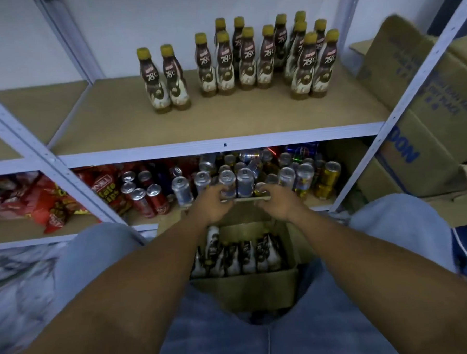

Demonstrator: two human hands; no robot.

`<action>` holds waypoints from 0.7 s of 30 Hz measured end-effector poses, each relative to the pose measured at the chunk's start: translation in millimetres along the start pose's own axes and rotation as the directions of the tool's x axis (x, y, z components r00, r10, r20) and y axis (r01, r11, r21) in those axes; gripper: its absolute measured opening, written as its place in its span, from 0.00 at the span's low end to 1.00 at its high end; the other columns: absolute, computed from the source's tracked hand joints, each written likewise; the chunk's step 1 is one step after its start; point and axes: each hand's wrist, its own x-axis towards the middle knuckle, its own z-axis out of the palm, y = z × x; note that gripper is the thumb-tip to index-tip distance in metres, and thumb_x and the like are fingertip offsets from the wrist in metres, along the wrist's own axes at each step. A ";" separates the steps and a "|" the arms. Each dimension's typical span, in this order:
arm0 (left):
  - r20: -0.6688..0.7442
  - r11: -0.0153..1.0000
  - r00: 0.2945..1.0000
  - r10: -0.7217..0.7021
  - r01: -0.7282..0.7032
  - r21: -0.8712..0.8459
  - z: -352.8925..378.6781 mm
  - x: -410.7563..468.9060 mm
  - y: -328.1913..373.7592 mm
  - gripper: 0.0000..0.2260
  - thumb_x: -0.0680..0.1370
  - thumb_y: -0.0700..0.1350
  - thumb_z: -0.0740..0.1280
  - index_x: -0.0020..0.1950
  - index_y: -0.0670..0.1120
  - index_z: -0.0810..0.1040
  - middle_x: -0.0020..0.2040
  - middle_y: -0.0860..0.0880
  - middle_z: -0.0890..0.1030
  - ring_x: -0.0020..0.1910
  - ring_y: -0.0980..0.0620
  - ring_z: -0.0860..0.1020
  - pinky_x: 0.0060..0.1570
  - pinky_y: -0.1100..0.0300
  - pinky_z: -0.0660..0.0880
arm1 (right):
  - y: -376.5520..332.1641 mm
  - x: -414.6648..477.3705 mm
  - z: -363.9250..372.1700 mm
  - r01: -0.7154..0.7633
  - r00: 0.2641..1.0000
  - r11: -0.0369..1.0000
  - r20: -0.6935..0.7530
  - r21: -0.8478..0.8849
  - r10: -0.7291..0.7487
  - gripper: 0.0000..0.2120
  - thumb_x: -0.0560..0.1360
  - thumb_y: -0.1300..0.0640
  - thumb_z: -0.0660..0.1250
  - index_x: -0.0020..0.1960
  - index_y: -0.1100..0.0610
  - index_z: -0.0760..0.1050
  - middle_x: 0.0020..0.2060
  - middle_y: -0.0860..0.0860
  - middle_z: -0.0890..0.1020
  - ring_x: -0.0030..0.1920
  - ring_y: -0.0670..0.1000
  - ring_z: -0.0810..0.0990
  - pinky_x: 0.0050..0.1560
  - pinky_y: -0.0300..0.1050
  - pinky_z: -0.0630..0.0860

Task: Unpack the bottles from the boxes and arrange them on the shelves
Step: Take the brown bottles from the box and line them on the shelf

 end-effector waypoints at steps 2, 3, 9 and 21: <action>0.000 0.996 0.998 -0.066 0.066 -0.066 16.1 0.1 -20.8 0.08 0.81 0.46 0.68 0.58 0.45 0.77 0.47 0.47 0.80 0.44 0.49 0.77 0.44 0.57 0.70 | 8.8 8.9 21.0 -0.023 0.998 0.999 0.063 0.028 0.021 0.22 0.79 0.44 0.68 0.69 0.51 0.73 0.59 0.53 0.81 0.56 0.56 0.80 0.52 0.49 0.78; 0.004 0.989 0.995 -0.102 0.102 -0.104 24.0 0.4 -31.9 0.07 0.80 0.44 0.69 0.57 0.44 0.77 0.50 0.47 0.81 0.47 0.50 0.78 0.47 0.58 0.71 | 13.6 14.3 31.0 -0.040 0.995 0.998 0.096 0.041 0.036 0.23 0.79 0.43 0.69 0.70 0.52 0.73 0.61 0.52 0.80 0.58 0.56 0.79 0.55 0.49 0.77; 0.154 0.898 0.941 -0.300 0.333 -0.288 68.3 18.1 -109.5 0.09 0.76 0.49 0.75 0.54 0.51 0.81 0.55 0.42 0.84 0.57 0.42 0.81 0.63 0.44 0.76 | 46.3 45.9 83.8 -0.289 0.947 0.925 0.215 0.248 0.238 0.30 0.78 0.42 0.69 0.75 0.52 0.68 0.69 0.52 0.76 0.64 0.55 0.77 0.62 0.51 0.76; 0.187 0.838 0.877 -0.443 0.479 -0.262 137.2 73.6 -175.2 0.25 0.77 0.53 0.73 0.71 0.49 0.74 0.65 0.50 0.78 0.64 0.48 0.76 0.57 0.62 0.68 | 94.2 97.0 150.8 -0.441 0.895 0.700 0.214 0.562 0.391 0.31 0.79 0.53 0.71 0.78 0.50 0.63 0.73 0.51 0.71 0.70 0.55 0.71 0.70 0.55 0.72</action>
